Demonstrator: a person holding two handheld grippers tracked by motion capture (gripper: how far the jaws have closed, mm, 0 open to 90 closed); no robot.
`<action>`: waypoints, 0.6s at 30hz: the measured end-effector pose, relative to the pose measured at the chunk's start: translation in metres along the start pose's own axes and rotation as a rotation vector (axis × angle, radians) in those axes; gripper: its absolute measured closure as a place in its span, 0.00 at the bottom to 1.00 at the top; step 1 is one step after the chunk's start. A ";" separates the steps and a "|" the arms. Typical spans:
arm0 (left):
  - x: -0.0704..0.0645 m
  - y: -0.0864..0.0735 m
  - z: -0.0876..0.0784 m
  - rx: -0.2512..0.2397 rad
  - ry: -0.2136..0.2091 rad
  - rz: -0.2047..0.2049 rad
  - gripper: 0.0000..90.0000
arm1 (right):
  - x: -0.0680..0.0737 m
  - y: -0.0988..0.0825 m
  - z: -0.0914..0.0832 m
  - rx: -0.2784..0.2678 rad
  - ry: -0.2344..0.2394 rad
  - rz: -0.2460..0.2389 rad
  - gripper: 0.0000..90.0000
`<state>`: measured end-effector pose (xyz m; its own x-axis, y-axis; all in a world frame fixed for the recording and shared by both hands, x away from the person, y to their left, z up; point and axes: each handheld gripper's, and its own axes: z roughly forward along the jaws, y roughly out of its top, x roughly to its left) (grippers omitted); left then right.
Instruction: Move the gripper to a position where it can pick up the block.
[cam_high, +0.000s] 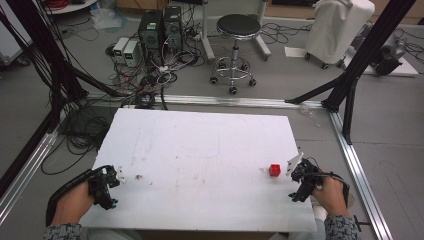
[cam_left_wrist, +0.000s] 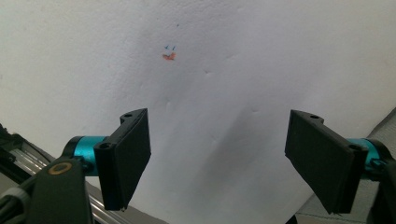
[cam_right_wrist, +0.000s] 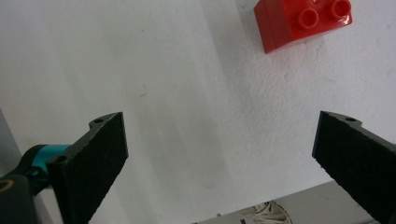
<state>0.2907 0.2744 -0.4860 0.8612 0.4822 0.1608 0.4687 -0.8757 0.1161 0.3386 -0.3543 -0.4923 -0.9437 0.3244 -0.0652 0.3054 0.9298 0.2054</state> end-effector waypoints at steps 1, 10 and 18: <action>0.000 0.000 0.000 0.001 -0.004 -0.001 0.25 | 0.000 0.000 0.000 0.000 0.000 0.000 0.03; 0.000 0.000 0.000 -0.002 -0.005 -0.001 0.25 | -0.026 0.005 0.001 0.005 0.018 -0.080 0.03; 0.000 0.001 0.001 -0.004 -0.005 0.002 0.25 | -0.044 0.021 -0.002 0.007 0.020 -0.144 0.03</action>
<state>0.2911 0.2733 -0.4866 0.8632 0.4802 0.1561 0.4660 -0.8766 0.1199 0.3866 -0.3494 -0.4830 -0.9802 0.1838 -0.0742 0.1672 0.9678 0.1884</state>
